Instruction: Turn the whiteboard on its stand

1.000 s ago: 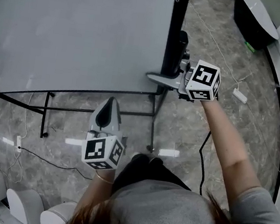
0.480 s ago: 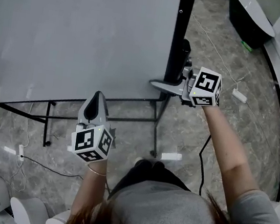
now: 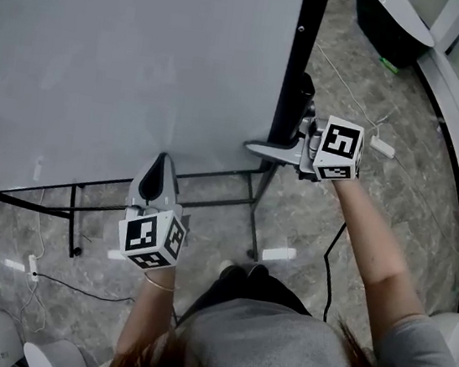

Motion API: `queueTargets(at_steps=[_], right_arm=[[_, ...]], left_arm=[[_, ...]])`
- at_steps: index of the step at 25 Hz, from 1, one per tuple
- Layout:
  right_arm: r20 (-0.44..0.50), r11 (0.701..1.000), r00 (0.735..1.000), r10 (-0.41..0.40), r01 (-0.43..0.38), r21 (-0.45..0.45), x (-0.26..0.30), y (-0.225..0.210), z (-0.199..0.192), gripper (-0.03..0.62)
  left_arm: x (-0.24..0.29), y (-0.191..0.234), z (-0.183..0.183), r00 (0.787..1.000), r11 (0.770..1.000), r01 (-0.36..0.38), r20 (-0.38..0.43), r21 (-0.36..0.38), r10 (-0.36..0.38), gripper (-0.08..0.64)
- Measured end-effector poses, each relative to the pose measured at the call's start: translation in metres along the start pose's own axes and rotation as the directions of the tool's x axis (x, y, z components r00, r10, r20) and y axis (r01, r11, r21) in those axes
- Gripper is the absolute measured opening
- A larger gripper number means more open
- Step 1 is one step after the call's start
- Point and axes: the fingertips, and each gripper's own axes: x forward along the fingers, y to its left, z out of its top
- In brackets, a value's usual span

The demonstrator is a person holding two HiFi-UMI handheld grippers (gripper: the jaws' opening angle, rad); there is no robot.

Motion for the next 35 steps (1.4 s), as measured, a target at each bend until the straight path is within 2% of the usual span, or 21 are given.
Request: queueTargets(at_steps=[10, 15, 19, 25, 29, 35], right_arm=[[-0.008, 1.000, 1.000, -0.005, 0.005, 0.002, -0.021, 0.013, -0.001, 0.104], [0.001, 1.000, 1.000, -0.018, 0.018, 0.000, -0.045, 0.025, -0.006, 0.109], [-0.004, 1.000, 1.000, -0.010, 0.010, 0.002, -0.042, 0.023, -0.006, 0.106], [0.012, 1.000, 1.000, -0.023, 0.023, -0.013, -0.117, 0.031, -0.013, 0.104], [0.005, 1.000, 1.000, -0.028, 0.028, -0.007, -0.100, 0.036, -0.014, 0.103], [0.011, 1.000, 1.000, -0.023, 0.023, -0.011, -0.118, 0.029, -0.017, 0.098]], left_arm=[[-0.008, -0.022, -0.002, 0.998, 0.998, 0.067, 0.007, 0.000, -0.067, 0.002], [-0.015, -0.047, -0.005, 0.999, 0.999, 0.039, 0.027, -0.020, -0.038, 0.003], [-0.013, -0.044, -0.005, 1.000, 0.999, 0.013, 0.018, -0.038, -0.012, 0.003], [-0.005, -0.119, -0.003, 1.000, 1.000, -0.012, 0.028, -0.024, 0.013, 0.005], [-0.011, -0.102, -0.007, 1.000, 0.999, -0.019, 0.019, -0.029, 0.020, 0.005], [0.000, -0.119, -0.006, 0.999, 0.999, -0.028, 0.018, -0.026, 0.028, 0.005]])
